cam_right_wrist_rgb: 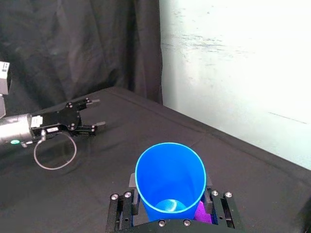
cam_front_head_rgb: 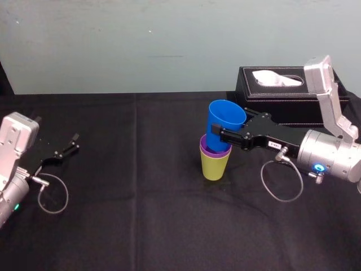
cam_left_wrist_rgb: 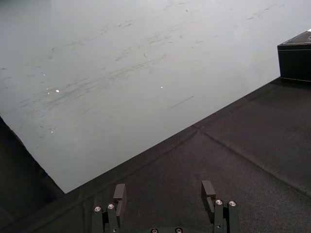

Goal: Stack the three plastic cups sequentially using one hand.

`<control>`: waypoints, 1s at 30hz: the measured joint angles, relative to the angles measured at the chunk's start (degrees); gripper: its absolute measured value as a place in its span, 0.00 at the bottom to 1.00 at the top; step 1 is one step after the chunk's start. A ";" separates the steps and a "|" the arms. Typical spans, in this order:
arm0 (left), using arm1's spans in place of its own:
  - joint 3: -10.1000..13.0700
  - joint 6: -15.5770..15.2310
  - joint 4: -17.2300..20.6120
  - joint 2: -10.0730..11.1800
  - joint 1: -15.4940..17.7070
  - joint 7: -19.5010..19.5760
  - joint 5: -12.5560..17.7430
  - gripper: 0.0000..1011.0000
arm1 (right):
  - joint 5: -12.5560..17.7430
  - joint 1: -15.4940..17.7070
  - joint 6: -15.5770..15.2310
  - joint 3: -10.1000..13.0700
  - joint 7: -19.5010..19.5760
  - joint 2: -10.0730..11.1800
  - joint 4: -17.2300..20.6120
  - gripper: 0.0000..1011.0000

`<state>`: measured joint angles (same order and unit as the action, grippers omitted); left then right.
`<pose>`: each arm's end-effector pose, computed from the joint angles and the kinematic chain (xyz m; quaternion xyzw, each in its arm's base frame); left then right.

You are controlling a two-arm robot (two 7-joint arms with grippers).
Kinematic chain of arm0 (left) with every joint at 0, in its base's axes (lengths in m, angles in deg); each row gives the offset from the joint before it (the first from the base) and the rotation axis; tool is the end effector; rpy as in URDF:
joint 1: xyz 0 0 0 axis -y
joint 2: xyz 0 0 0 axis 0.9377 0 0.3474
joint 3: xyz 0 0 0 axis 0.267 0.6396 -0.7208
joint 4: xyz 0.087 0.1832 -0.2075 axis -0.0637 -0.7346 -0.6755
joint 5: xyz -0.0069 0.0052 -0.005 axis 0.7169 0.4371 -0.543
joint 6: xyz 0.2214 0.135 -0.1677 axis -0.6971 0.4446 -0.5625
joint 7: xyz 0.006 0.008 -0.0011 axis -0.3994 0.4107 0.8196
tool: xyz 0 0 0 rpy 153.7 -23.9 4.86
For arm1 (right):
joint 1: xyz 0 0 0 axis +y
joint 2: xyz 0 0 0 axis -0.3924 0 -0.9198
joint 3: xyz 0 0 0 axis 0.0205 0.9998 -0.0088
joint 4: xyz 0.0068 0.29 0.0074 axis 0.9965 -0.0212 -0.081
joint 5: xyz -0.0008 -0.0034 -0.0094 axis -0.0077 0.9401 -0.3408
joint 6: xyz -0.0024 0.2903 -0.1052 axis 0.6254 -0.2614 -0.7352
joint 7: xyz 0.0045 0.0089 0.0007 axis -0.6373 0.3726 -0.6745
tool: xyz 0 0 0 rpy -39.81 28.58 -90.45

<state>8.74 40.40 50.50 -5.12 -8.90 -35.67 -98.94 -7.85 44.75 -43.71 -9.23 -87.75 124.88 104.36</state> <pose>0.3581 0.0826 -0.3023 0.1415 -0.1324 0.5799 0.7913 0.4016 -0.0714 -0.2209 -0.0561 0.0355 -0.3289 0.9420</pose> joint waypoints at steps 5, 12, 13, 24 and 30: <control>0.00 0.00 0.00 0.01 0.00 0.00 0.00 1.00 | -0.96 -0.02 0.51 -0.02 0.33 -0.43 -0.27 0.72; 0.00 0.00 0.00 0.00 0.00 0.00 0.00 1.00 | -2.51 0.07 1.04 0.11 0.78 -1.12 -0.67 0.72; 0.00 0.00 0.00 0.00 0.00 0.00 0.00 1.00 | -2.69 0.09 1.09 0.14 0.85 -1.17 -0.70 0.72; 0.00 0.00 0.00 0.00 0.00 0.00 0.00 1.00 | -4.95 0.14 1.34 0.47 1.42 -2.21 -1.52 0.72; 0.00 0.00 0.00 0.00 0.00 0.00 0.00 1.00 | -5.73 -0.07 1.32 0.62 1.36 -2.79 -2.27 0.72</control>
<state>8.74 40.40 50.50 -5.12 -8.89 -35.67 -98.94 -13.58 44.69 -42.39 -8.61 -86.39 122.09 102.09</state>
